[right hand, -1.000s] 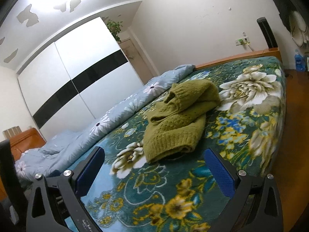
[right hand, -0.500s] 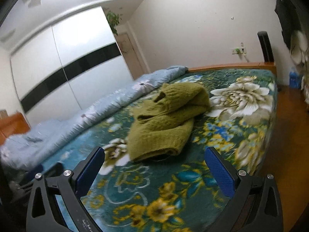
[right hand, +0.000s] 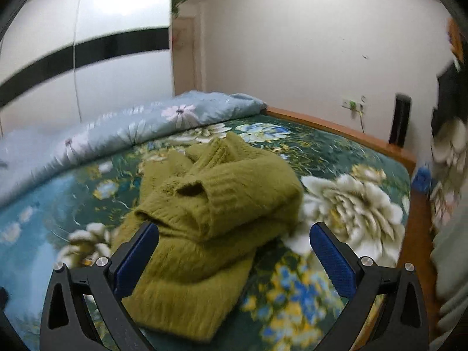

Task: Fold clothes
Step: 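Grasp the olive-green sweater with the right tool and lift it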

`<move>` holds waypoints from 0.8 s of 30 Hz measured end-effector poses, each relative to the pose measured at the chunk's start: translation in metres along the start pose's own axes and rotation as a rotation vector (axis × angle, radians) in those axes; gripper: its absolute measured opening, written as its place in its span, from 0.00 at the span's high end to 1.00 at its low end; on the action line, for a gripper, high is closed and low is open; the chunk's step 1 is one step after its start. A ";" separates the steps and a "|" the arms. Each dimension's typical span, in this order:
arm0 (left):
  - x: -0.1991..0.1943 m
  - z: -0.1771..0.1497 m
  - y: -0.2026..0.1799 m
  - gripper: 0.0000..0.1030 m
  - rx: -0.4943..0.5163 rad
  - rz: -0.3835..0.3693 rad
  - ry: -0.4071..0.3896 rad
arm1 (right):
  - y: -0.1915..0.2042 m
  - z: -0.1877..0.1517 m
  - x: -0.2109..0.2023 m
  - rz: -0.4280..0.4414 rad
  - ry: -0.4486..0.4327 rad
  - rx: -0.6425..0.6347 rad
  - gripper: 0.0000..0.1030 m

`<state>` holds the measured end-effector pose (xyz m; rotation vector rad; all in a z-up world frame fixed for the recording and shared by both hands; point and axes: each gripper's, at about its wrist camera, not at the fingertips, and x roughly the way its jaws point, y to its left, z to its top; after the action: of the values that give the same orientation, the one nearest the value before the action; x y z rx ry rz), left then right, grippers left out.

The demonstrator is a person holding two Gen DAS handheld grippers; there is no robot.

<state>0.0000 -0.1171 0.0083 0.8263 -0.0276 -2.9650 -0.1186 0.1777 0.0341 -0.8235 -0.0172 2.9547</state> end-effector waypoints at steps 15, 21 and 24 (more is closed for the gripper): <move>0.009 -0.002 0.030 0.00 -0.085 -0.045 0.059 | -0.043 0.044 0.031 -0.012 0.108 0.230 0.88; -0.010 0.002 0.049 0.00 -0.121 -0.054 0.039 | -0.048 0.081 -0.018 0.172 0.071 0.317 0.89; -0.022 0.004 0.064 0.00 -0.152 -0.059 0.023 | -0.033 0.096 -0.047 0.262 0.046 0.318 0.89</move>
<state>0.0206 -0.1792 0.0254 0.8558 0.2249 -2.9650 -0.1259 0.2081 0.1418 -0.9039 0.5903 3.0488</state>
